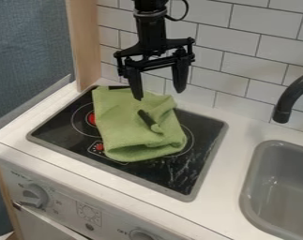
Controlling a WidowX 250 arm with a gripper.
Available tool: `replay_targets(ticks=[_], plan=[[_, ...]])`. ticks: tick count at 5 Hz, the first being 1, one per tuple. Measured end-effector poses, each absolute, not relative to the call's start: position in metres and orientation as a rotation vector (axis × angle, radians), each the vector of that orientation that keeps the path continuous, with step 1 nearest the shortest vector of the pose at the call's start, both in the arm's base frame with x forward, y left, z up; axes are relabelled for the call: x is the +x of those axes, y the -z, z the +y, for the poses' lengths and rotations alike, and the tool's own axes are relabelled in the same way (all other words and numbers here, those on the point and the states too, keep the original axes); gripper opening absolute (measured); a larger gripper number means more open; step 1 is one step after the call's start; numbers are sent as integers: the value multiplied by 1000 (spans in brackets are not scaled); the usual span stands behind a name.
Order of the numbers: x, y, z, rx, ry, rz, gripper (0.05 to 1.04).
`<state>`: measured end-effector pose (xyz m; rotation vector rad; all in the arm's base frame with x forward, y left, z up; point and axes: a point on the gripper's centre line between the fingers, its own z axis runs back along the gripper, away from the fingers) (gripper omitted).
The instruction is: Fold the cloth from left to right
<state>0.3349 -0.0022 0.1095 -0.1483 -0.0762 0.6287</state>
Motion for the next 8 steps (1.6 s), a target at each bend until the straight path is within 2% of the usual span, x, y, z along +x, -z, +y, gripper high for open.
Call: replay_targets(ticks=[1, 2, 3, 4, 5, 6, 8], plan=[[332, -100, -3, -139, -632, -46, 999], [334, -91, 14, -96, -666, -29, 999], [339, -88, 40, -42, -674, -44, 999], [348, -90, 60, 17, -619, -107, 999], [360, -88, 86, 30, -484, -150, 999], [379, -82, 92, -2, -243, -177, 999], [405, -73, 104, 52, 35, -139, 999]])
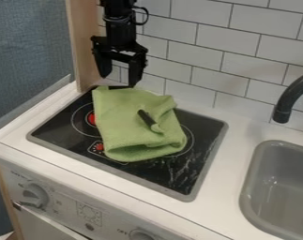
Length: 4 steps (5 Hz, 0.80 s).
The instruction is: Fold the cloth from left to right
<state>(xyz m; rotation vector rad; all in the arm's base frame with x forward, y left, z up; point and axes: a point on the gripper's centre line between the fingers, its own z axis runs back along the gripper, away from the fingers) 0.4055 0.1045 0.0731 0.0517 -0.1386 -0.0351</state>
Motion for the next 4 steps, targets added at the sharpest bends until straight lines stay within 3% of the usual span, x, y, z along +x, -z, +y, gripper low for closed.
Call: replay_targets(ticks=[2, 4], plan=[[426, -65, 120, 163, 120, -99, 999], [443, -45, 126, 164, 200, -35, 999]])
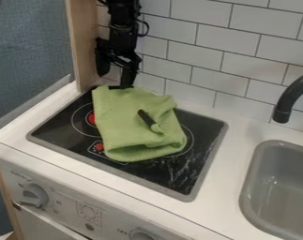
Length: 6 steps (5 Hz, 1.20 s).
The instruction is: Fold the cloth from left to right
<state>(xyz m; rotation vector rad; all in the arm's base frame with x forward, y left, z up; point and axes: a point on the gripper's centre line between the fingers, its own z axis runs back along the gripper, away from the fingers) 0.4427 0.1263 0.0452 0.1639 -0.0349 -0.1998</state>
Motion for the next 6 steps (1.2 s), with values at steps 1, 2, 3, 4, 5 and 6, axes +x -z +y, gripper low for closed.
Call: replay_targets(ticks=[1, 2, 3, 4, 5, 6], plan=[[447, -35, 124, 127, 249, -6, 999], [445, -26, 122, 65, 282, 32, 999], [444, -21, 121, 38, 295, 42, 958], [445, -22, 122, 37, 285, 37, 682], [446, -22, 122, 40, 280, 33, 470], [445, -21, 123, 45, 272, 38, 338]])
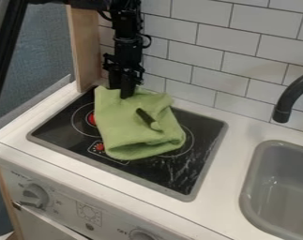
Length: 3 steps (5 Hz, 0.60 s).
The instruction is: Fold the cloth from left to right
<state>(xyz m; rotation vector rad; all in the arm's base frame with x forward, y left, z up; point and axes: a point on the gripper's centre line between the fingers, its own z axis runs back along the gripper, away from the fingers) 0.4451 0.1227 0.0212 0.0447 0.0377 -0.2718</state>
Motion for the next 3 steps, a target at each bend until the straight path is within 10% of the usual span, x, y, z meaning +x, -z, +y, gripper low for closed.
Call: replay_targets(ticks=[3], plan=[[443, -25, 122, 55, 246, 5, 90]])
